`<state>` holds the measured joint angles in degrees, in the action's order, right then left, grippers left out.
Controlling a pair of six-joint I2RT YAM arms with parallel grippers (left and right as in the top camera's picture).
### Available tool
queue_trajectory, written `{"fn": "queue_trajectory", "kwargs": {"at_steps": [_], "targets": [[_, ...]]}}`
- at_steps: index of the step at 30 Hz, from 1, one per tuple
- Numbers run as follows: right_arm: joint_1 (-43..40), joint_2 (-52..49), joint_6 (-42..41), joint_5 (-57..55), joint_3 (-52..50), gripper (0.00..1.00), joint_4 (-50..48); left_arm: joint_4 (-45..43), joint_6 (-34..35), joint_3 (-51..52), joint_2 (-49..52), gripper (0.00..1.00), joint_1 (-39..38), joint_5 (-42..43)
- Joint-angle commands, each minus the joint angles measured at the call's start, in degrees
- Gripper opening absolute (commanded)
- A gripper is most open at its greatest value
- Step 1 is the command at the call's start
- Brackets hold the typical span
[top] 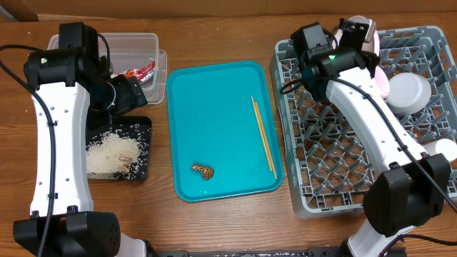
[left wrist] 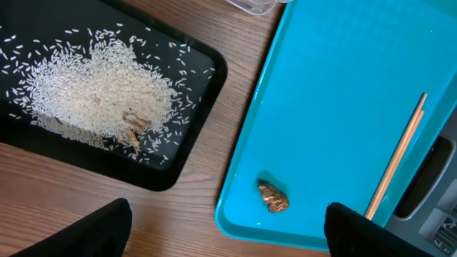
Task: Sort waste into correct bins and load items into the dishwasher
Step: 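Carry the white plate into the rack and stand it upright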
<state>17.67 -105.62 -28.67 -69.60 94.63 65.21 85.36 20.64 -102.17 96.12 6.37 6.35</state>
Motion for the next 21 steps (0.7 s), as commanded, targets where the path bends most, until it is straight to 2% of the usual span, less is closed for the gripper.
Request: {"fn": "queue_trajectory", "kwargs": {"at_steps": [1, 12, 14, 17, 19, 20, 21], "targets": [[-0.1, 0.0, -1.6, 2.2, -2.1, 0.04, -0.5, 0.1, -0.9, -1.4, -1.3, 0.88, -0.4, -0.5], [2.1, 0.3, -1.6, 18.8, -4.3, 0.04, -1.0, 0.1, -0.9, -1.4, -1.3, 0.88, -0.4, -0.5], [2.4, 0.9, -2.1, 19.9, -3.4, 0.09, 0.3, 0.1, -0.9, -1.4, -1.3, 0.88, -0.4, -0.5], [2.6, 3.3, -6.1, 20.0, -1.0, 0.34, 3.2, 0.1, -0.9, -1.4, -1.3, 0.88, -0.4, -0.5], [2.6, 6.0, -7.0, 20.9, 0.3, 0.68, 3.2, 0.1, -0.9, -1.4, -1.3, 0.88, -0.4, -0.5], [2.6, 7.5, -7.0, 21.7, 0.8, 0.78, 2.7, 0.1, -0.9, -1.4, -1.3, 0.88, -0.4, -0.5], [2.6, 9.5, -7.0, 23.4, 1.4, 0.82, 1.9, 0.1, -0.9, -1.4, -1.3, 0.88, -0.4, -0.5]]}}
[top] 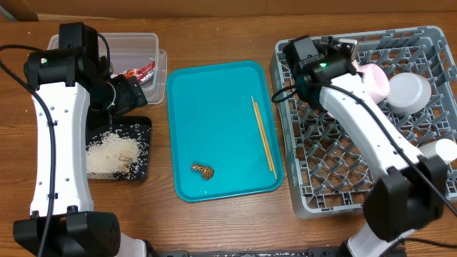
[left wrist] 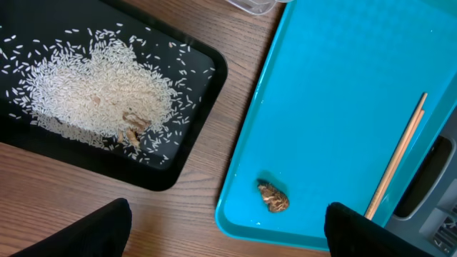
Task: Sort waste into correct bins and load items into the dishwasher
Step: 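Carry the white plate into the rack and stand it upright, then reach the right gripper down to the wooden chopsticks on the teal tray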
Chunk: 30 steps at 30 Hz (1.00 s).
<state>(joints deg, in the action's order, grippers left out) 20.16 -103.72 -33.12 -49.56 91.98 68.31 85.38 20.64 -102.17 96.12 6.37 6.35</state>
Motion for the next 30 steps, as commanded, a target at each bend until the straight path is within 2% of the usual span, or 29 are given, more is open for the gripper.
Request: {"fn": "queue_trajectory", "kwargs": {"at_steps": [1, 4, 7, 11, 16, 22, 30], "targets": [[0.1, 9.0, -2.4, 5.3, 4.5, 0.82, -1.9, 0.0, -0.9, -1.4, -1.3, 0.88, -0.4, -0.5], [0.1, 13.3, 6.7, 21.1, 4.8, 0.80, -6.1, 0.0, -0.9, -1.4, -1.3, 0.88, -0.4, -0.5], [0.1, 14.5, 15.8, 41.7, 4.8, 0.80, -7.0, -0.2, -0.9, -1.4, -1.3, 0.88, -0.4, -0.5], [0.2, 13.4, 18.4, 58.2, 2.9, 0.78, -4.1, -0.2, -0.7, -1.4, -1.3, 0.88, -0.4, -0.5], [2.8, 11.4, 17.8, 60.8, -3.4, 0.75, -3.0, -0.1, -0.7, -1.4, -1.3, 0.88, -0.4, -0.5], [9.2, 6.6, 15.3, 61.2, -10.9, 0.69, -7.0, -0.2, -0.7, -1.4, -1.3, 0.88, -0.4, -0.5], [14.7, -2.9, 12.0, 58.7, -11.4, 0.69, -8.8, -0.2, -0.7, -1.4, -1.3, 0.88, -0.4, -0.5]]}}
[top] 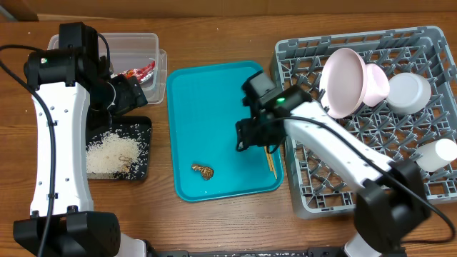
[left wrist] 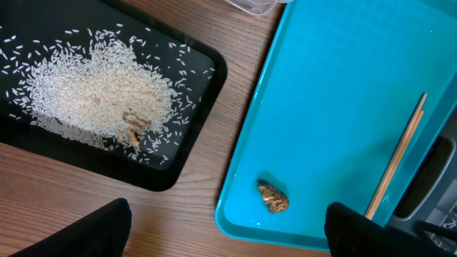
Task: Sort waste into correct bins and load items into the dishwasher
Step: 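Reach the right gripper down to the wooden chopsticks on the teal tray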
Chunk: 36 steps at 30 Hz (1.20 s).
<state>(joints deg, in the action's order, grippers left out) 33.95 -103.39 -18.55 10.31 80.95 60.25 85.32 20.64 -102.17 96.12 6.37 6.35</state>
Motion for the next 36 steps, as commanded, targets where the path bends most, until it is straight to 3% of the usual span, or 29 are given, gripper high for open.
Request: {"fn": "queue_trajectory", "kwargs": {"at_steps": [1, 8, 18, 30, 36], "targets": [[1.1, -4.2, -2.8, -1.2, -0.4, 0.69, -1.1, -0.1, -0.7, -1.4, -1.3, 0.88, -0.4, -0.5], [1.4, -9.6, -2.7, -1.9, -0.4, 0.69, -2.5, -0.1, -0.7, -1.4, -1.3, 0.88, -0.4, -0.6], [1.4, -11.6, -2.7, -12.2, -0.4, 0.69, -3.2, -0.1, -0.7, -1.4, -1.3, 0.88, -0.4, -0.5], [1.6, -11.6, -2.3, -11.3, -3.9, 0.69, -6.1, -0.1, -0.7, -1.4, -1.3, 0.88, -0.4, -0.5], [1.6, -11.6, -2.3, -5.3, -6.5, 0.69, -9.2, -0.1, -0.7, -1.4, -1.3, 0.88, -0.4, -0.5]]}}
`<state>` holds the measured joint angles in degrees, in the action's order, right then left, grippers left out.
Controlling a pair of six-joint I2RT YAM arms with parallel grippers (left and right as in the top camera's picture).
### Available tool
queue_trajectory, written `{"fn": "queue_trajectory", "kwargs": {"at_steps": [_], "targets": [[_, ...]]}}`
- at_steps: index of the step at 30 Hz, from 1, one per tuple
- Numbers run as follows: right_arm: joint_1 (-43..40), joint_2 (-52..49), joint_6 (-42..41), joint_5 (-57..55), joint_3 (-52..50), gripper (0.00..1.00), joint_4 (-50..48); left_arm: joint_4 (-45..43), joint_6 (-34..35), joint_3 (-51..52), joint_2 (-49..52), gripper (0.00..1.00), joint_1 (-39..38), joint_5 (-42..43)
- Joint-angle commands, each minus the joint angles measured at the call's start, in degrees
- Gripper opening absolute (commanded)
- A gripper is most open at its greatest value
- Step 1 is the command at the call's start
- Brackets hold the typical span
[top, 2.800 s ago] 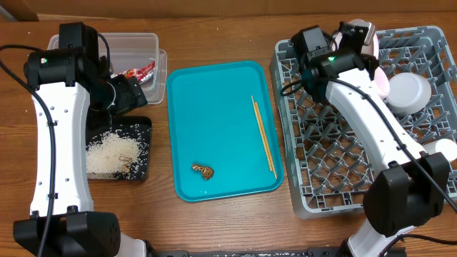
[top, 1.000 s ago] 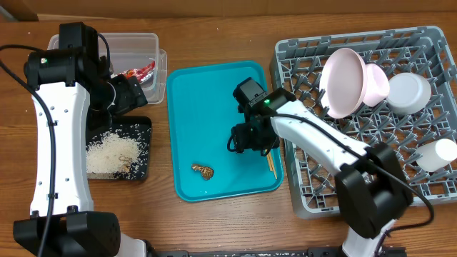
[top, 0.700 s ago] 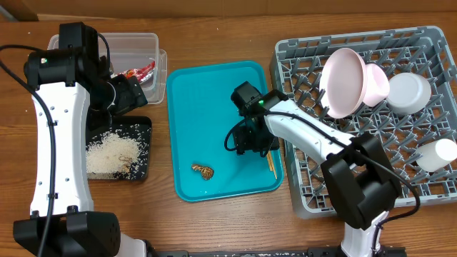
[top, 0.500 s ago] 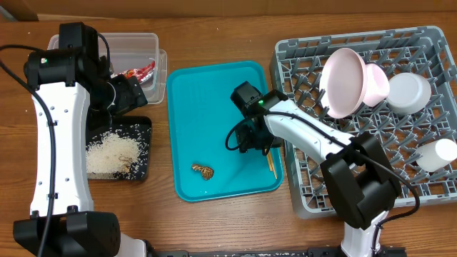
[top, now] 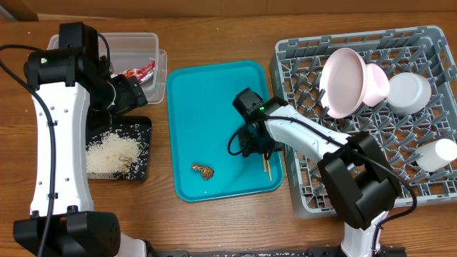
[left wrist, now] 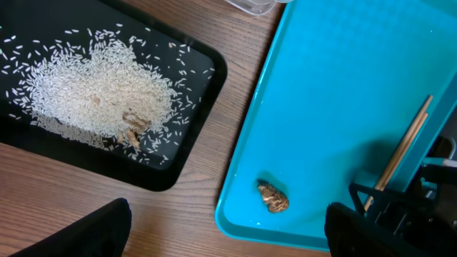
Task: Sort waste into correct bins and load items into the dishwasher
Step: 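Reach the right gripper down to the wooden chopsticks on the teal tray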
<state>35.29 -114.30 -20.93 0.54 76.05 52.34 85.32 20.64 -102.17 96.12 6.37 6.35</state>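
A pair of wooden chopsticks (top: 258, 118) lies on the right side of the teal tray (top: 207, 93), also seen as chopsticks (left wrist: 407, 139) in the left wrist view. My right gripper (top: 257, 146) is down over their lower half, open, with a finger on either side; the right gripper (left wrist: 400, 203) shows at that view's edge too. A brown food scrap (top: 203, 171) sits near the tray's front. My left gripper (left wrist: 228, 235) hangs open and empty above the table between the black rice tray (left wrist: 193, 160) and the teal tray. A pink bowl (top: 346, 71) leans in the grey dish rack (top: 321, 182).
Two white cups (top: 408, 91) stand in the rack's right side. A clear bin (top: 136, 43) with a red wrapper sits at the back left. Loose rice (top: 111, 151) with some brown bits covers the black tray.
My right gripper has moved from just left of the chopsticks' middle to down over their lower half. The chopsticks have shifted slightly. The left arm has not moved.
My right gripper was at the rack's back with the pink bowl. Then it was beside the bowl in the rack. Then it was over the teal tray, with the bowl left leaning in the rack. Now it straddles the chopsticks. The left arm stayed still throughout.
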Motion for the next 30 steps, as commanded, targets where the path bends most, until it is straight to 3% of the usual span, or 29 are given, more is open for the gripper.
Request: {"fn": "queue_trajectory", "kwargs": {"at_steps": [1, 7, 15, 30], "targets": [[0.3, -0.7, 0.1, 5.2, -1.8, 0.69, -1.6, -0.1, -0.7, -1.4, -1.3, 0.88, -0.4, -0.5], [0.3, -0.7, 0.1, 5.3, -1.8, 0.69, -1.3, 0.0, -0.7, -1.4, -1.3, 0.88, -0.4, -0.5], [0.0, -0.7, -0.2, 4.0, 1.0, 0.53, 4.2, -0.1, -0.7, -1.4, -1.3, 0.88, -0.4, -0.5], [-0.1, 1.1, -1.7, 1.5, 7.5, 0.62, 4.8, -0.1, -0.7, -1.4, -1.3, 0.88, -0.4, -0.6]]}}
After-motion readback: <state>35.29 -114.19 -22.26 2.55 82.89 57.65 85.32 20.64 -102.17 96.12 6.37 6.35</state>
